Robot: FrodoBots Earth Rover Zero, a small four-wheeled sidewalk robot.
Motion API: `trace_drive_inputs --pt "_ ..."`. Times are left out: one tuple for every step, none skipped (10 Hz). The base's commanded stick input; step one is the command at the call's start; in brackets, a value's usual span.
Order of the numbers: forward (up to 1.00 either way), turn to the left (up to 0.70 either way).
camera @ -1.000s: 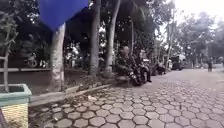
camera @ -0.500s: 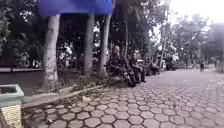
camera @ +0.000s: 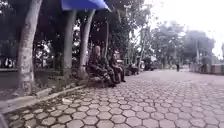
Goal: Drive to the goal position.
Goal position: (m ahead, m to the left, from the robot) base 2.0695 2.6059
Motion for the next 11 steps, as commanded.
trace_drive_inputs --pt "0.45 -0.27" --pt "0.45 -0.27" --pt "0.45 -0.27" --pt "0.45 -0.27" --pt "0.45 -0.11" --pt "0.45 0.0" --pt "0.45 0.0" --pt "0.45 0.0" --pt "0.45 0.0" --pt "0.45 0.0" --pt "0.45 0.0"
